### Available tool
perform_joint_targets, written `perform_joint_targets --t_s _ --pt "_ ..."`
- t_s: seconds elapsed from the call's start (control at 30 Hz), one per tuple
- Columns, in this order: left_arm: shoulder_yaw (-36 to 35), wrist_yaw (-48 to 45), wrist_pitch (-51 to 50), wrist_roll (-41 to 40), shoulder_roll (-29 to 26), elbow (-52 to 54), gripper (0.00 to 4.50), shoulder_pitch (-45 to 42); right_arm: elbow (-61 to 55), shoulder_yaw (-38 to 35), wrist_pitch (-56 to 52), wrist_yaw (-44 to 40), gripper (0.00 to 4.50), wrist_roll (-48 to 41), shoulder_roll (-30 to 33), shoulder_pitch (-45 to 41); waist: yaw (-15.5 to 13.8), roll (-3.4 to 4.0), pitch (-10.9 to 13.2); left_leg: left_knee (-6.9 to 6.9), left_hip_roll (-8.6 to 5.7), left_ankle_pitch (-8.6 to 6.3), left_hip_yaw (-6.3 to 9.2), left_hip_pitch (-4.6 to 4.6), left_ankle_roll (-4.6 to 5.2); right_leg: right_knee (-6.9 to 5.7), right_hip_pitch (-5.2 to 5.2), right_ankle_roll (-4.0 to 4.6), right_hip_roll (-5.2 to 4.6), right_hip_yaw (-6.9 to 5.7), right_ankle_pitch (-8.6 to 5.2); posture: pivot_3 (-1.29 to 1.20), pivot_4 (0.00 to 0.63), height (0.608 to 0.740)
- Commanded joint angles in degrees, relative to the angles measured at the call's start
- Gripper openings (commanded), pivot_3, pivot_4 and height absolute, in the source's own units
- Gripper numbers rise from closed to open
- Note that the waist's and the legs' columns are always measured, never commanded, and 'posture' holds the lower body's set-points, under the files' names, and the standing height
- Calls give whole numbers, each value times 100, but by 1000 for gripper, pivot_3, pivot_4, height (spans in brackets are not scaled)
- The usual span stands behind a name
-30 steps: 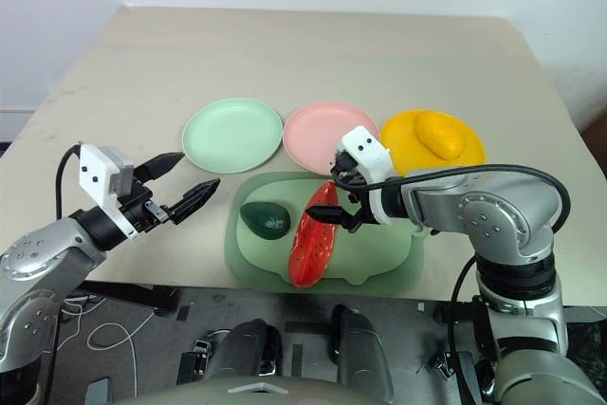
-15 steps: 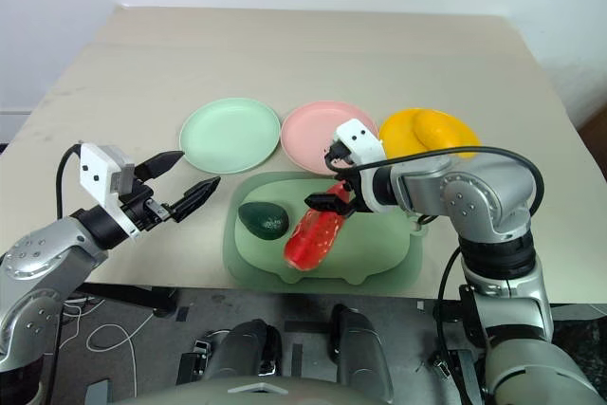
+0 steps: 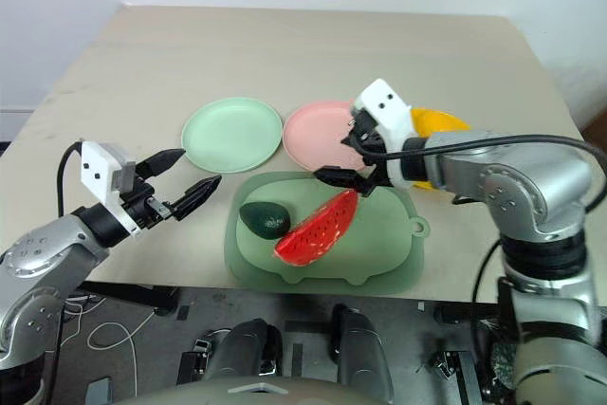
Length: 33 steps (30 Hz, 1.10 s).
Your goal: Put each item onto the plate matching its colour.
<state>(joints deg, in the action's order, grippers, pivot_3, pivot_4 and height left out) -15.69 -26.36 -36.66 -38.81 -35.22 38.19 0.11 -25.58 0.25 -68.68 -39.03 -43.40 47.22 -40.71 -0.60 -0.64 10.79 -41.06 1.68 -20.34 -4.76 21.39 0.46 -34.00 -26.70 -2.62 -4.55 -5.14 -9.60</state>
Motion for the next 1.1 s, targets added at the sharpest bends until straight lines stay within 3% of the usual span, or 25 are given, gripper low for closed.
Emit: perform_joint_targets --t_s 0.03,0.13,0.33,0.6,0.8,0.97,1.1 --pt "-29 -77 137 18 -25 10 4500 -97 -31 134 1828 -1440 4476 593 543 230 6 -1 1 0 1 0 0 0 0 0 0 0 1 0 0 0 150 740" --pt "-16 -132 144 34 -43 -54 4500 -159 -1 440 3282 -2536 4476 1195 946 540 6 -4 2 3 1 0 1 -1 0 2 0 -6 5 0 -4 0 150 740" --pt "27 -189 146 84 -33 -138 4500 -294 636 1135 5133 -3846 4476 2133 967 567 5 -7 5 1 3 1 -3 -4 -2 0 1 1 5 1 -3 0 150 740" --pt "-54 -231 48 -45 -38 58 4500 -104 1946 1838 6980 -4577 4476 3056 133 123 0 -6 7 0 3 3 -5 -5 -5 -3 0 2 4 1 -1 0 150 740" --pt "-315 -802 -193 -622 -478 342 4500 354 2921 2108 8105 -4883 4476 3513 -407 -223 -4 -3 10 -1 4 4 -6 -6 -7 -5 1 16 3 1 -9 0 150 740" --pt "-511 -1121 -272 -870 -857 374 4500 534 3232 2204 8437 -5042 4476 3597 -656 -262 -9 -2 12 -4 3 5 -5 -6 -9 -7 3 17 0 0 -9 0 150 740" --pt "-593 -1143 -231 -845 -965 321 4500 584 3337 2208 8564 -5034 3605 3687 -750 -233 1 0 12 -4 3 6 -6 -8 -11 -7 3 17 1 0 -9 0 150 740"
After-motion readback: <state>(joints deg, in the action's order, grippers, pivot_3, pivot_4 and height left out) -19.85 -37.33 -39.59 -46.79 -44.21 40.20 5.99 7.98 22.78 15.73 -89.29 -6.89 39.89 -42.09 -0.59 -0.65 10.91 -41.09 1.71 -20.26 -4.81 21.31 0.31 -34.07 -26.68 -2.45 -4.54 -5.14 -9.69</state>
